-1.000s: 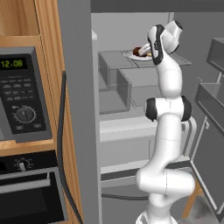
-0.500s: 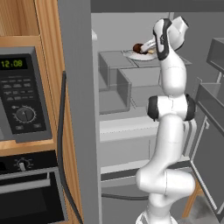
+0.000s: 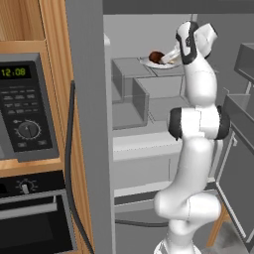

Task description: Transport the steak from the fridge to the microwave and turn on the microwave.

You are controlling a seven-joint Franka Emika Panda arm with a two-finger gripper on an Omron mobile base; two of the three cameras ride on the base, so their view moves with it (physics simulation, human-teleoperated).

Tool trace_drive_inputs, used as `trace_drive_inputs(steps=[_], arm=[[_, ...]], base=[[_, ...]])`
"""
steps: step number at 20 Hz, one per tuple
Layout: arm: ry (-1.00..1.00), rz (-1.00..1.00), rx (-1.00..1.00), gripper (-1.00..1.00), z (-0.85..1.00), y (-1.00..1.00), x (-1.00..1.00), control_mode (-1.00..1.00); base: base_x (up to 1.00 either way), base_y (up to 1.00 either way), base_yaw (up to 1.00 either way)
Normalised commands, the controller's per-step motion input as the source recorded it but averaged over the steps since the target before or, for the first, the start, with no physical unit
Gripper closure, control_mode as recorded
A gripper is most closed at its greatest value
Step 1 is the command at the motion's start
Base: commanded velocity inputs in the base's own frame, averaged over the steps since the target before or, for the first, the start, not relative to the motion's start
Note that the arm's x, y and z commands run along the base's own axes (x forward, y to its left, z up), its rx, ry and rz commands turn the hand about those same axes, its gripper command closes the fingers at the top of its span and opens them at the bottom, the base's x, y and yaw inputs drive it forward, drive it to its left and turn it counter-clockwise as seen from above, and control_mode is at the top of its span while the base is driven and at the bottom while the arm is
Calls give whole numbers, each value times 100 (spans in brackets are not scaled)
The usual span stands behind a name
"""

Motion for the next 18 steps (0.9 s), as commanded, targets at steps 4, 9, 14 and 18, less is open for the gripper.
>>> trace_drive_inputs(steps=[4, 9, 14, 18], arm=[[-20, 0, 1, 100, -14, 36, -56, -100], [-4, -1, 5, 100, 1, 28, -60, -100], [0, -2, 6, 100, 13, 15, -63, -100], [6, -5, 2, 100, 15, 6, -65, -100]], base=[[0, 0, 0], [0, 0, 0], [0, 0, 0], [0, 0, 0]])
